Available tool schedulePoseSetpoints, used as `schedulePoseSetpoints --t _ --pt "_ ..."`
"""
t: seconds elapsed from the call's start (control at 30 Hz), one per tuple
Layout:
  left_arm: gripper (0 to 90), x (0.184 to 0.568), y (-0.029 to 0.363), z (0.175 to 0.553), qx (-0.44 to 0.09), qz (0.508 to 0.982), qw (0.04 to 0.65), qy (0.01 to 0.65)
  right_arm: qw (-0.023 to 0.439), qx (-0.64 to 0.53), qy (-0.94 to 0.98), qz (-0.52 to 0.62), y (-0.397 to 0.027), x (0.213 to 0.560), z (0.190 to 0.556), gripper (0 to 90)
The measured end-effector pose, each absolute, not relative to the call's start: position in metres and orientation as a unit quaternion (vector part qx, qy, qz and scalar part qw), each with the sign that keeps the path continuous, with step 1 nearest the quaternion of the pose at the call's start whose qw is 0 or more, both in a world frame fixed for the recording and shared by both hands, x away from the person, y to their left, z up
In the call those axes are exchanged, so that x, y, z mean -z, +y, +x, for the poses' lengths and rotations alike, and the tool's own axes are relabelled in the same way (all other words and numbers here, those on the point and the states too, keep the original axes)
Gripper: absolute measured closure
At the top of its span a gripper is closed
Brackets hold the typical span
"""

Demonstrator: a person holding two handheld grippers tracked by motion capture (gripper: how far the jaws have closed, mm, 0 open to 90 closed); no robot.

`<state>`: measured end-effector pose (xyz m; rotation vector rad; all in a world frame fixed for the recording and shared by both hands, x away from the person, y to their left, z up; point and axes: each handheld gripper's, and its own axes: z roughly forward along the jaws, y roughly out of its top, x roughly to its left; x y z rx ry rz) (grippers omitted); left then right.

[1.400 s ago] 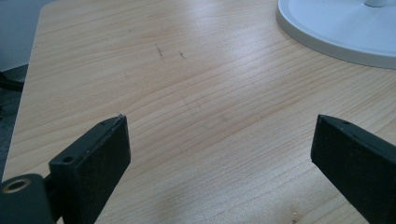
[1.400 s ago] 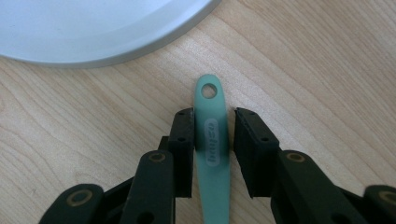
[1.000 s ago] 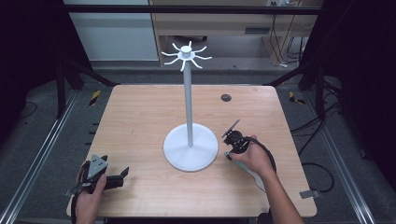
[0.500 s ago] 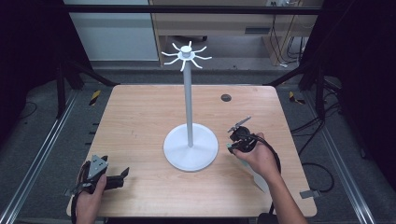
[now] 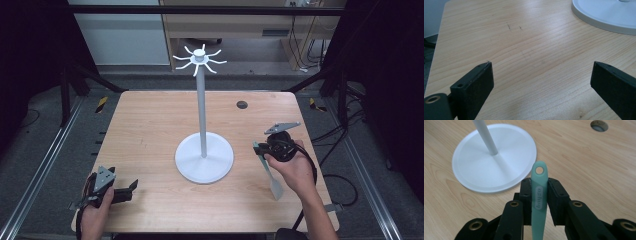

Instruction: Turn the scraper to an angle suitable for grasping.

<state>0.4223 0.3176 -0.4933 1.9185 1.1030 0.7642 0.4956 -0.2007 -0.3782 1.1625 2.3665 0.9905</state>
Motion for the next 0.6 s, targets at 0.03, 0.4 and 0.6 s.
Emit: schedulePoseSetpoints --t 0.03,0.4,0.6 --pt "4.4 0.493 0.318 0.422 -0.3 0.755 0.39 0.434 0.165 -0.35 0.827 0.407 -0.202 0.375 0.494 75.0" --pt "4.4 0.494 0.319 0.423 -0.301 0.754 0.39 0.435 0.193 -0.382 0.811 0.398 -0.206 0.338 0.486 75.1" --pt "4.4 0.494 0.319 0.424 -0.301 0.753 0.388 0.437 0.204 -0.394 0.806 0.392 -0.205 0.327 0.487 75.1"
